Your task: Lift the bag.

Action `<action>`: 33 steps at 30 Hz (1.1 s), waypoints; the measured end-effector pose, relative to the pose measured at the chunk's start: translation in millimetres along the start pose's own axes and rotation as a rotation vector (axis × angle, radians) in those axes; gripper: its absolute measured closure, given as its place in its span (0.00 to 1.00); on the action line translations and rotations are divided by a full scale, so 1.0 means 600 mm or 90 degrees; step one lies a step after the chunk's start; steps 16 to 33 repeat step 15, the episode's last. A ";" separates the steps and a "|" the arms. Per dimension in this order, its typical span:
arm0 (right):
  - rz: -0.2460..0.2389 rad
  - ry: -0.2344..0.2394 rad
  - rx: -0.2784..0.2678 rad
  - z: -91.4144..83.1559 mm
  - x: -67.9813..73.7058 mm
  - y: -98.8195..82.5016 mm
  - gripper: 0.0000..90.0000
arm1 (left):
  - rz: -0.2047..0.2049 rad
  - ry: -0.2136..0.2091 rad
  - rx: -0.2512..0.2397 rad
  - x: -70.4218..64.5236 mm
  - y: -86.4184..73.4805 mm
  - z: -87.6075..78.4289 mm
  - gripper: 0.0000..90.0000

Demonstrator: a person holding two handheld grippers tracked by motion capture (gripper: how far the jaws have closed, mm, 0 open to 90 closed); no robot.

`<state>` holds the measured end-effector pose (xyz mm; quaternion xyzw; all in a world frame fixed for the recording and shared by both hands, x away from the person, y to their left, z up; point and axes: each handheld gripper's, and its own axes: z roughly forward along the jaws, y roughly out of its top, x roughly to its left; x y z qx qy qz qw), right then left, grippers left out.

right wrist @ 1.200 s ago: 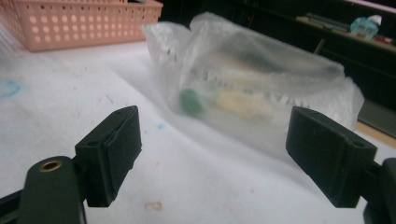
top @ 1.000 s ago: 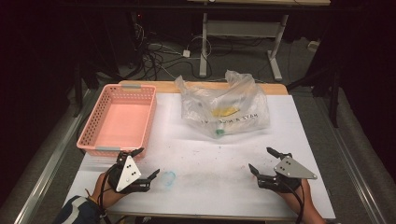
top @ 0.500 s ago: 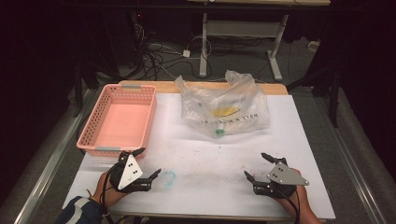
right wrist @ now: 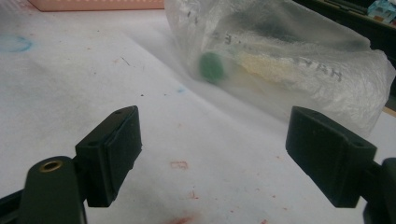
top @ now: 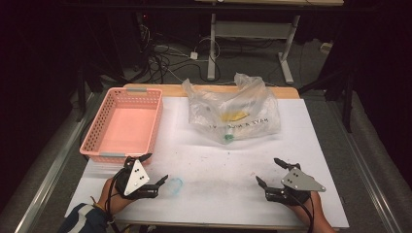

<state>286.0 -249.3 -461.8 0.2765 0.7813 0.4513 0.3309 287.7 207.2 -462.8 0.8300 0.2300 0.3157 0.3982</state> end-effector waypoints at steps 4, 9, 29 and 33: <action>0.000 0.000 0.002 0.000 0.000 -0.001 0.21 | -0.001 -0.003 0.001 0.000 0.000 0.001 0.17; 0.004 -0.004 0.002 0.000 -0.004 -0.002 0.21 | 0.000 -0.008 0.004 0.000 0.001 0.003 0.17; 0.005 -0.001 0.005 0.002 -0.004 -0.003 0.21 | -0.001 -0.008 0.004 0.000 0.002 0.005 0.17; 0.005 -0.001 0.005 0.002 -0.004 -0.003 0.21 | -0.001 -0.008 0.004 0.000 0.002 0.005 0.17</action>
